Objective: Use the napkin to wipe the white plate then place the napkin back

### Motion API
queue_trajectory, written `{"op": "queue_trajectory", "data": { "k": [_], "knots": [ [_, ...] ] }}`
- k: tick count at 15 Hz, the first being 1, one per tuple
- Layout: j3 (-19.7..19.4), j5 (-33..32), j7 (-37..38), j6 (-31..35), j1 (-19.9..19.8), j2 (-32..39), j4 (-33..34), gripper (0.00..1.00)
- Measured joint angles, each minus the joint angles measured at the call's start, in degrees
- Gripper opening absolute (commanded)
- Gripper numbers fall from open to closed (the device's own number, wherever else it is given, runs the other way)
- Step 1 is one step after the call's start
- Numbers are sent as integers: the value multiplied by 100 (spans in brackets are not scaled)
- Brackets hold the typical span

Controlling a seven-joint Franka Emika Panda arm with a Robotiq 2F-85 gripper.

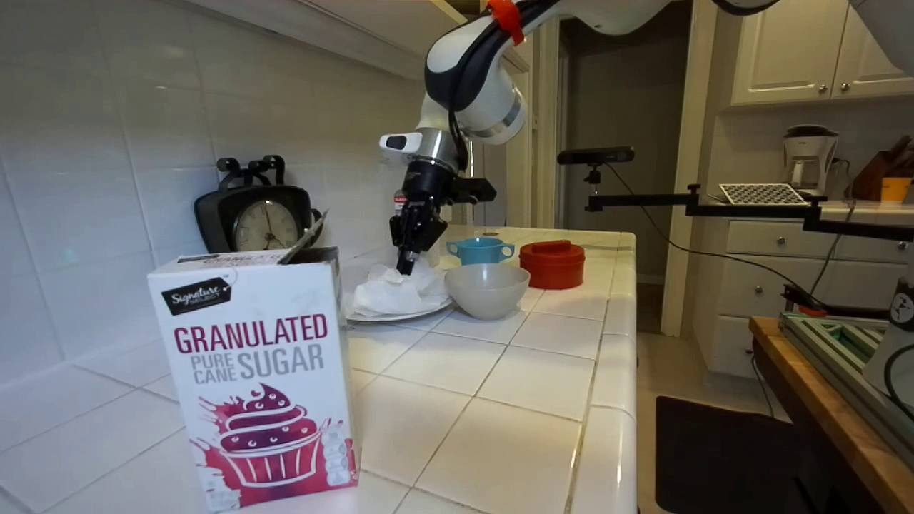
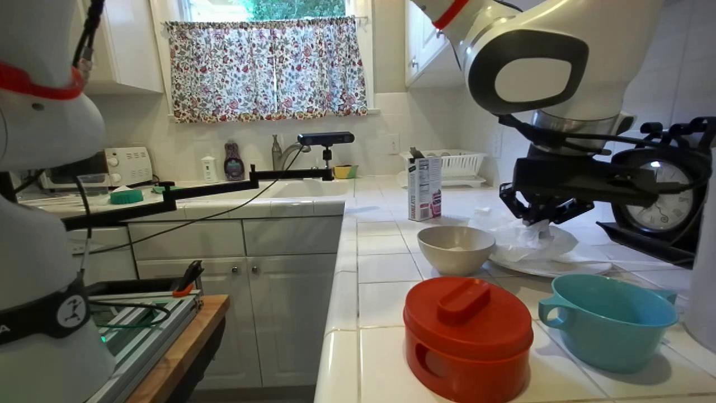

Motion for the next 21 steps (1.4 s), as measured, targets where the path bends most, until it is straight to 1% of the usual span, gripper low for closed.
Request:
{"op": "queue_trajectory", "data": {
  "k": [5, 9, 13, 15, 18, 21],
  "knots": [
    [-82, 505, 303, -64, -42, -513, -17, 0],
    [-376, 638, 649, -59, -45, -931, -110, 0],
    [-767, 639, 1028, -8, -40, -1401, -459, 0],
    [-964, 624, 1250, 125, -28, -1641, -717, 0],
    [-1240, 496, 1638, 394, 7, -1962, -1170, 0],
    [-1487, 145, 2155, 874, 86, -2160, -1607, 0]
  ]
}}
